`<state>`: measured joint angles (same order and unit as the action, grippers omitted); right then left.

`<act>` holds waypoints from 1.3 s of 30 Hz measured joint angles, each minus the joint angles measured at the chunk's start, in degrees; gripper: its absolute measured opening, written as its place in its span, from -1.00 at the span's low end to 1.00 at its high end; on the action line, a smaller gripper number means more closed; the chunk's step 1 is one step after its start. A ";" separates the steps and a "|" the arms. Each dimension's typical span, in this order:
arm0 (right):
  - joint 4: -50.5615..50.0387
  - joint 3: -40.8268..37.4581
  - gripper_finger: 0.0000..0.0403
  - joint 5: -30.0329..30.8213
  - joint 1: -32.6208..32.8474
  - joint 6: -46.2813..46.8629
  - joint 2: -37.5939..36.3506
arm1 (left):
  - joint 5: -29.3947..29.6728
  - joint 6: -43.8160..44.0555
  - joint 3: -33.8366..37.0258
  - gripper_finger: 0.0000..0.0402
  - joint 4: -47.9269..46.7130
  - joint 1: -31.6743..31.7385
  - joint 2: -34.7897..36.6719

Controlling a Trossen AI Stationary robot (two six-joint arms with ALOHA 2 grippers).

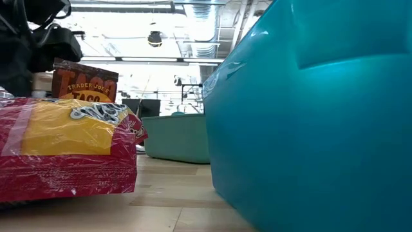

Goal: Pick & Place Food Item
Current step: Put the golden seasoning bottle into the blue bin

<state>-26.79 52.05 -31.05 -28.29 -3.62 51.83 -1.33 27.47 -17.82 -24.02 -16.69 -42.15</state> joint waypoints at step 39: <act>-0.22 0.00 -1.00 0.00 0.00 0.13 -0.02 | 8.60 -18.04 -0.02 0.50 13.04 -0.02 -10.63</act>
<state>-27.00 52.05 -31.05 -28.29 -3.49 51.81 7.27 9.43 -17.85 -10.99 -16.70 -52.78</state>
